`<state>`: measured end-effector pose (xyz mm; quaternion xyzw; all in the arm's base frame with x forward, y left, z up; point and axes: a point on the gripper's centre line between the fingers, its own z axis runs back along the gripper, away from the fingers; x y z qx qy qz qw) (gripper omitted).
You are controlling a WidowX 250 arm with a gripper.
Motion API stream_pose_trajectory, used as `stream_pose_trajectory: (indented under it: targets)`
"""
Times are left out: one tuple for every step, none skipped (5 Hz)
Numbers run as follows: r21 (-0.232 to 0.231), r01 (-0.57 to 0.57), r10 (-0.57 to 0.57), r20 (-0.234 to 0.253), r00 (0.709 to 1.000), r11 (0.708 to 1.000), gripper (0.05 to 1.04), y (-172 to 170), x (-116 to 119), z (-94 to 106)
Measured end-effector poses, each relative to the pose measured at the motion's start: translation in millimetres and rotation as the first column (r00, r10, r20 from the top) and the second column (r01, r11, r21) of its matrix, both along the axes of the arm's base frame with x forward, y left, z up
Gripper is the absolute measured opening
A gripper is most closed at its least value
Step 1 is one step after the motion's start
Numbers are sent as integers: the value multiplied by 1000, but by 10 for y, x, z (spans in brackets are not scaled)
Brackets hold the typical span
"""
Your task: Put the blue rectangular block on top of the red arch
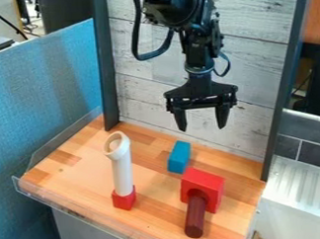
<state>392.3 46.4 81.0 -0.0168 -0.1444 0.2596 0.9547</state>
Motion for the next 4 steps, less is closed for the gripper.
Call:
stream_pose_trajectory:
  targets:
    - [-5,-4,4,-43,999,1000,1001,-1,-23,-165]
    - [29,-21,23,-74,997,999,1001,101,19,-387]
    - [115,-49,58,-83,995,992,1001,286,157,-521]
    - [179,9,12,-114,993,984,1001,380,217,-615]
